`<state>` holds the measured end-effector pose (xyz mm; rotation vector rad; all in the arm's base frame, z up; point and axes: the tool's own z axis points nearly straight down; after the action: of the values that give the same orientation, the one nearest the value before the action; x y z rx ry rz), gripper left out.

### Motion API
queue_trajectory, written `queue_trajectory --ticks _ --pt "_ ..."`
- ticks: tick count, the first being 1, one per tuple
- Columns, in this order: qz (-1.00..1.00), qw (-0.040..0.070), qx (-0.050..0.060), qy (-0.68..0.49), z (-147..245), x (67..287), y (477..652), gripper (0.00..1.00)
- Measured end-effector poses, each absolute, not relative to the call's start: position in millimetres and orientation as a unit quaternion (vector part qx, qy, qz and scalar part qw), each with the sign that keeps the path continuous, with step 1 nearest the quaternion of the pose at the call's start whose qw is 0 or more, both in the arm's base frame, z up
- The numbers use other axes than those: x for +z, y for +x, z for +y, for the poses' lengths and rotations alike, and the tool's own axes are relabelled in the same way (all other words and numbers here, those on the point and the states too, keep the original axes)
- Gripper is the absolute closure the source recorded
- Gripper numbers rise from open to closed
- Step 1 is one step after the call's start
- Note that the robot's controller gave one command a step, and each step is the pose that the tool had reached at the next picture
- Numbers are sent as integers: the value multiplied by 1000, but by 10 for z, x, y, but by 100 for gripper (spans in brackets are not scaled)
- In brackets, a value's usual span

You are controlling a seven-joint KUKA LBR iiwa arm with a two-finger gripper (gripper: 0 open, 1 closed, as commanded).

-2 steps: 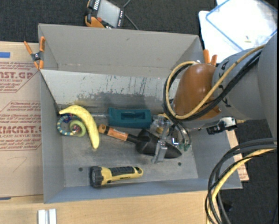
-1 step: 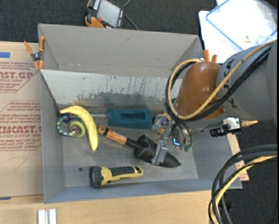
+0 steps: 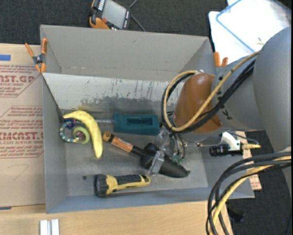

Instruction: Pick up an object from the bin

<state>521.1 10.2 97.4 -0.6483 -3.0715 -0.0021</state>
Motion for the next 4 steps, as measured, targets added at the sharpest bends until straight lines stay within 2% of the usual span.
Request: queue_trajectory --ticks 1,2,4 --pt "-965 -4 -2 -261 244 692 5215 0" --pt "-932 0 -1 -363 350 690 5051 100" --pt "-932 1 -1 -363 352 743 5044 100"
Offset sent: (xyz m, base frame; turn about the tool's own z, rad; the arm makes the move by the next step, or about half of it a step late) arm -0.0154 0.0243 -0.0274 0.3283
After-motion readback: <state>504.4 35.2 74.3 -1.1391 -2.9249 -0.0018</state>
